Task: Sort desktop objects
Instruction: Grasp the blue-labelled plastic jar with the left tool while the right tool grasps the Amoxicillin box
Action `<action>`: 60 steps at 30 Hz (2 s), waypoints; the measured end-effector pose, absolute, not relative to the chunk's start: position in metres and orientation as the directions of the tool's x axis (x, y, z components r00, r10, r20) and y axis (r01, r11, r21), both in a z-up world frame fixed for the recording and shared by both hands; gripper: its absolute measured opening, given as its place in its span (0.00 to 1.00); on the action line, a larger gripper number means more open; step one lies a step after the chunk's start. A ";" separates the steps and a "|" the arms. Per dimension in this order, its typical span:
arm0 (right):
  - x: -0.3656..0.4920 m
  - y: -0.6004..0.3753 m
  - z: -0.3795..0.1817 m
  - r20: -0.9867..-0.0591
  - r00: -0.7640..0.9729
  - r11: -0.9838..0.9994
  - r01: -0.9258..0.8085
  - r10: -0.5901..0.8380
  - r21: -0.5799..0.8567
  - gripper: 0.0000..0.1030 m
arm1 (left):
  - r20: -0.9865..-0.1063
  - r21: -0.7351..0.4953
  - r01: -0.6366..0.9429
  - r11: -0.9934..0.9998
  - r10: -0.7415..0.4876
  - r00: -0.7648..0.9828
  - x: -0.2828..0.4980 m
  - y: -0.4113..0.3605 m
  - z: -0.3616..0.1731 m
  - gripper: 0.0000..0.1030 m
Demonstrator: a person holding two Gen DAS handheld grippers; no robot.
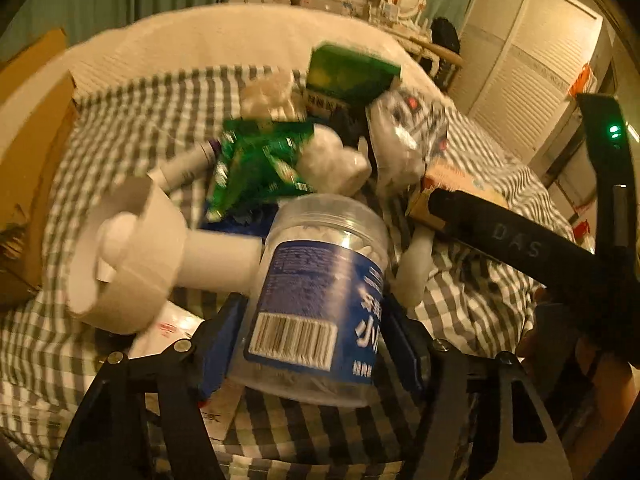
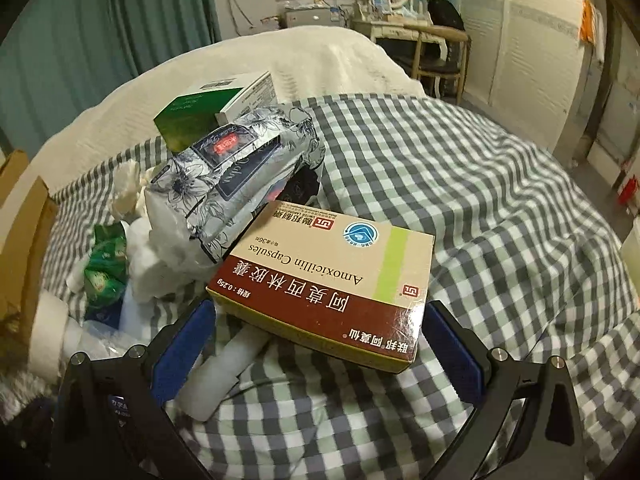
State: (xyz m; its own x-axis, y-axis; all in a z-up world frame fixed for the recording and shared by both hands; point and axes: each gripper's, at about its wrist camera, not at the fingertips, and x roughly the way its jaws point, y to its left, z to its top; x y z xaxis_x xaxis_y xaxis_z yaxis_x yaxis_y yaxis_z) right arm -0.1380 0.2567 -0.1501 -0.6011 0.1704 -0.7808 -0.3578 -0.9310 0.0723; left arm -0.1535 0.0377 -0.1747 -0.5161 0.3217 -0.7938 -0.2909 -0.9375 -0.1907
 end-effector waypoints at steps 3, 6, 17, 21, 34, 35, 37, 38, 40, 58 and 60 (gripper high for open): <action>-0.142 0.257 -0.146 -0.774 -0.613 -0.924 -0.369 0.160 0.102 0.99 | -0.760 -0.206 -0.266 -0.942 0.326 -0.562 -0.150 0.029 -0.163 0.65; -0.145 0.252 -0.141 -0.770 -0.614 -0.929 -0.362 0.175 0.077 0.99 | -0.723 -0.243 -0.238 -0.941 0.339 -0.602 -0.146 0.018 -0.153 0.64; -0.133 0.280 -0.166 -0.809 -0.584 -0.897 -0.388 0.063 0.211 1.00 | -0.740 -0.288 -0.241 -0.927 0.375 -0.558 -0.161 0.016 -0.163 0.63; -0.115 0.264 -0.157 -0.775 -0.631 -0.929 -0.299 0.023 0.216 1.00 | -0.752 -0.288 -0.222 -0.932 0.363 -0.551 -0.161 0.013 -0.167 0.63; -0.128 0.319 -0.163 -0.766 -0.638 -0.854 -0.351 -0.082 0.384 0.99 | -0.773 -0.264 -0.230 -0.937 0.348 -0.531 -0.160 0.019 -0.175 0.62; -0.127 0.316 -0.163 -0.761 -0.641 -0.852 -0.341 -0.098 0.397 0.99 | -0.774 -0.264 -0.240 -0.934 0.354 -0.525 -0.160 0.019 -0.175 0.62; -0.125 0.297 -0.156 -0.737 -0.661 -0.875 -0.266 -0.140 0.404 1.00 | -0.777 -0.264 -0.240 -0.934 0.353 -0.521 -0.160 0.019 -0.176 0.62; -0.122 0.282 -0.149 -0.726 -0.669 -0.898 -0.206 -0.161 0.389 1.00 | -0.778 -0.265 -0.239 -0.934 0.354 -0.519 -0.160 0.019 -0.176 0.62; -0.120 0.263 -0.138 -0.703 -0.685 -0.922 -0.121 -0.190 0.367 0.99 | -0.780 -0.268 -0.237 -0.934 0.355 -0.516 -0.160 0.019 -0.177 0.62; -0.176 0.256 -0.151 -0.879 -0.471 -0.963 0.261 -0.073 -0.060 0.99 | -0.781 -0.260 -0.244 -0.934 0.352 -0.517 -0.160 0.020 -0.178 0.62; -0.185 0.252 -0.169 -0.904 -0.428 -0.956 0.273 -0.021 -0.107 0.99 | -0.780 -0.260 -0.244 -0.935 0.352 -0.518 -0.160 0.021 -0.178 0.62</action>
